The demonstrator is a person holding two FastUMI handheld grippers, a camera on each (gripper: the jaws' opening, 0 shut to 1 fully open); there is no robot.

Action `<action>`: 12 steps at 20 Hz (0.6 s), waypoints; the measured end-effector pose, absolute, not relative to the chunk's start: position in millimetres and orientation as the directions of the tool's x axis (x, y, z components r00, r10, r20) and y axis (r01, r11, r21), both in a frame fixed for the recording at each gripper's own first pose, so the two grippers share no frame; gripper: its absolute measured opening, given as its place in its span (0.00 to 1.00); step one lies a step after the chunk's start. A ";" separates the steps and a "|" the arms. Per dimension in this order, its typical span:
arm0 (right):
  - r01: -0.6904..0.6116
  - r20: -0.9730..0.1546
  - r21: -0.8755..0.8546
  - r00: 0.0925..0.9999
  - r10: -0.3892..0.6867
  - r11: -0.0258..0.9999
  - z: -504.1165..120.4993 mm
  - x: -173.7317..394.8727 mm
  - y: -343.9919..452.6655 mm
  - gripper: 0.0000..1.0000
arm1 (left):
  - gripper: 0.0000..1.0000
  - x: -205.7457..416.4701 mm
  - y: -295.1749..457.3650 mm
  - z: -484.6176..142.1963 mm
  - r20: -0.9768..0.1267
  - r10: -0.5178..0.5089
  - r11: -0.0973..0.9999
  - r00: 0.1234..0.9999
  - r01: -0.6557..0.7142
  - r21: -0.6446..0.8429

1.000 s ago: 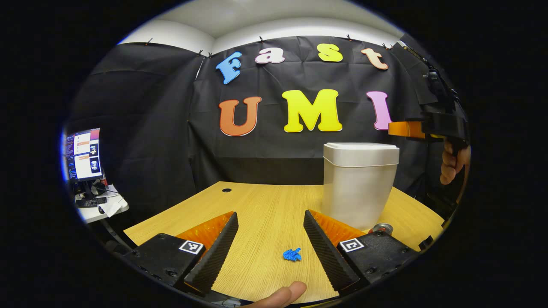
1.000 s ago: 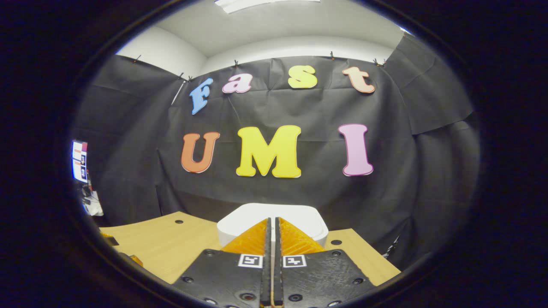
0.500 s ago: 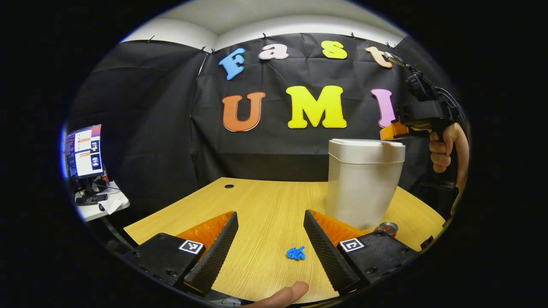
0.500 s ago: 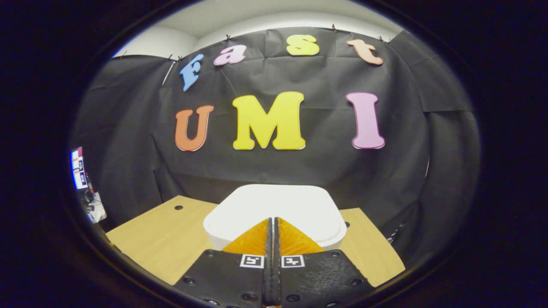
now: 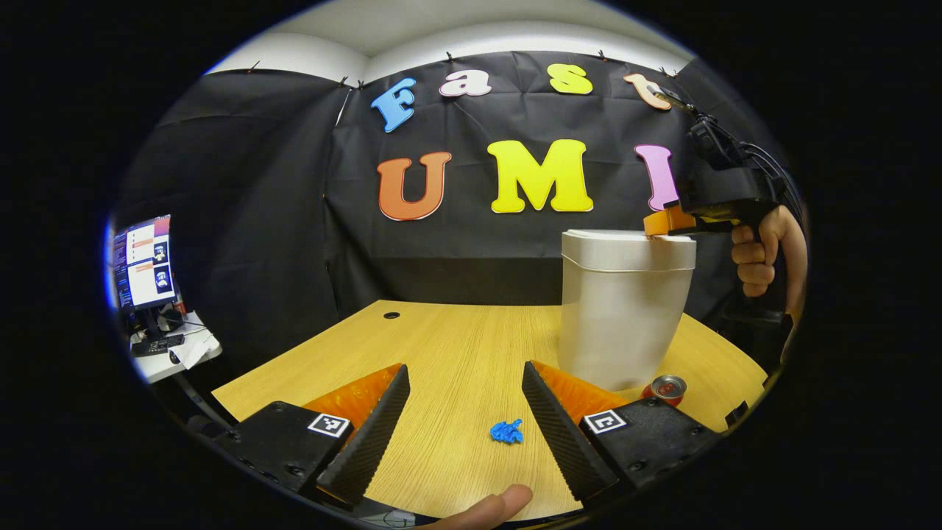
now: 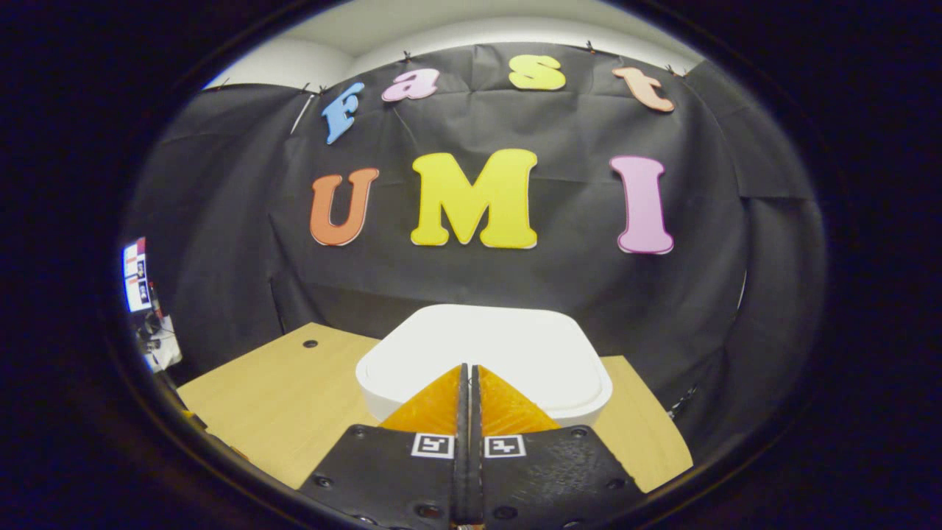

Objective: Press the lid of the desktop garbage bin to open it, pick up the crumpled paper on the desktop and throw it into the bin, then pick up the pop can on the desktop and drop it into the bin, and finally close the garbage bin lid.

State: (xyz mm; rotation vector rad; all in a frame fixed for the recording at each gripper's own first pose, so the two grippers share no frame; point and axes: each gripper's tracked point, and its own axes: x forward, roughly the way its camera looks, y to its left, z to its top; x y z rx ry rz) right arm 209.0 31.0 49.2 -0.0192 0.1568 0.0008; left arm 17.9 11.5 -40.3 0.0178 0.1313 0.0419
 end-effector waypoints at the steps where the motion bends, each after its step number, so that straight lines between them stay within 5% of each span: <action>1: 0.025 -0.130 -0.047 0.991 -0.031 0.999 48.9 202.1 26.7 0.01 | 0.99 18.4 10.3 -39.7 -0.130 0.034 0.999 0.991 -0.033 0.014; 11: -0.059 -0.093 -0.010 0.994 0.058 0.998 23.0 137.3 66.3 0.03 | 0.99 28.5 5.9 -51.3 -0.150 0.009 1.000 0.989 -0.008 0.005; 12: -0.073 -0.082 0.022 0.994 0.074 0.997 21.0 130.5 68.4 0.17 | 0.99 30.2 4.9 -55.8 -0.160 0.003 1.000 0.987 -0.003 0.000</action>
